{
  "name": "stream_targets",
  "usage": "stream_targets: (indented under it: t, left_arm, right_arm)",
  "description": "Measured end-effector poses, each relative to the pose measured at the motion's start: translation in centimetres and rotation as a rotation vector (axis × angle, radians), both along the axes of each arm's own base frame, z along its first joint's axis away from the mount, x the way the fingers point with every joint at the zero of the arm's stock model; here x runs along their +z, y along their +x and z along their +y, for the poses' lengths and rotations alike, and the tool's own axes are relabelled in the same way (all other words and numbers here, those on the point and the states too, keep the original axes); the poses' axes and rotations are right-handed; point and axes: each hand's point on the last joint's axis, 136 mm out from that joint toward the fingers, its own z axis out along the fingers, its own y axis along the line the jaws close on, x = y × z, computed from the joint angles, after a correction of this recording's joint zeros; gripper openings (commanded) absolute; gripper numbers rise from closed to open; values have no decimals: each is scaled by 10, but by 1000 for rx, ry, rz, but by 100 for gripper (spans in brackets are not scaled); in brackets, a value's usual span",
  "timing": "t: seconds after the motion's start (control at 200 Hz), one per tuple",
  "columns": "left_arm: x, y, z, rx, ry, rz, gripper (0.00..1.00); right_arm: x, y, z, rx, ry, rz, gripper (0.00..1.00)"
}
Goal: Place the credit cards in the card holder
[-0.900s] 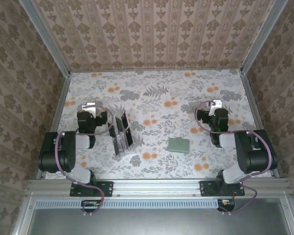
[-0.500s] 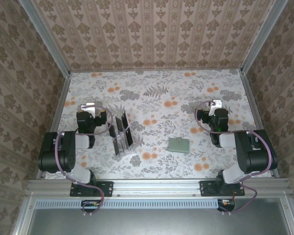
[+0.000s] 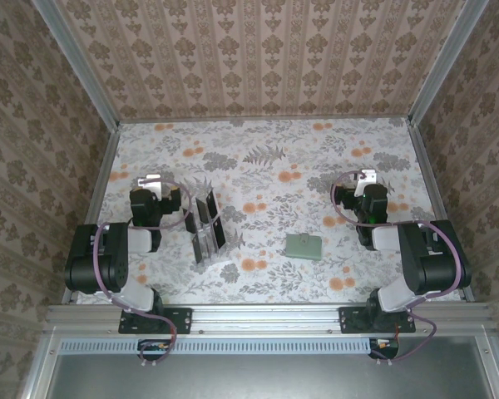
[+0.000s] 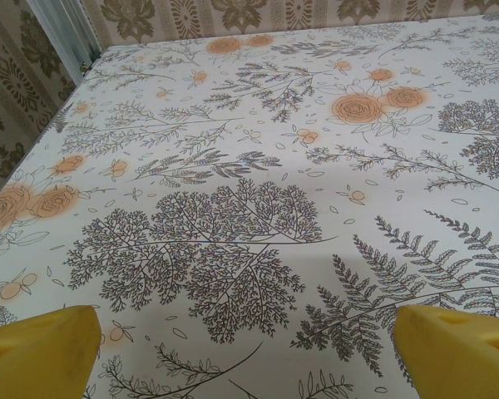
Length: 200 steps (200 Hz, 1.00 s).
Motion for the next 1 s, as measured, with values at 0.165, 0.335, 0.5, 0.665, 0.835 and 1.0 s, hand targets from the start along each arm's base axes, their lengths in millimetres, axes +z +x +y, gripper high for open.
stream_targets:
  t: [0.165, 0.335, 0.5, 0.665, 0.835, 1.0]
  left_arm:
    - [0, 0, 0, 0, 0, 0, 100]
    - [0, 0, 0, 0, 0, 0, 100]
    - [3, -3, 5, 29, 11, 10, 100]
    - [30, -5, 13, 81, 31, -23, 100]
    - [83, -13, 20, 151, 14, -68, 100]
    - [147, -28, 14, 178, -104, -67, 100]
  right_arm:
    - [0, 0, 0, 0, 0, 0, 100]
    - [0, 0, 0, 0, 0, 0, 100]
    - [6, -4, -1, -4, -1, 27, 100]
    - [71, 6, -4, -38, 42, -36, 100]
    - [136, 18, -20, -182, 223, -60, 100]
    - [147, 17, 22, -53, 312, 60, 93]
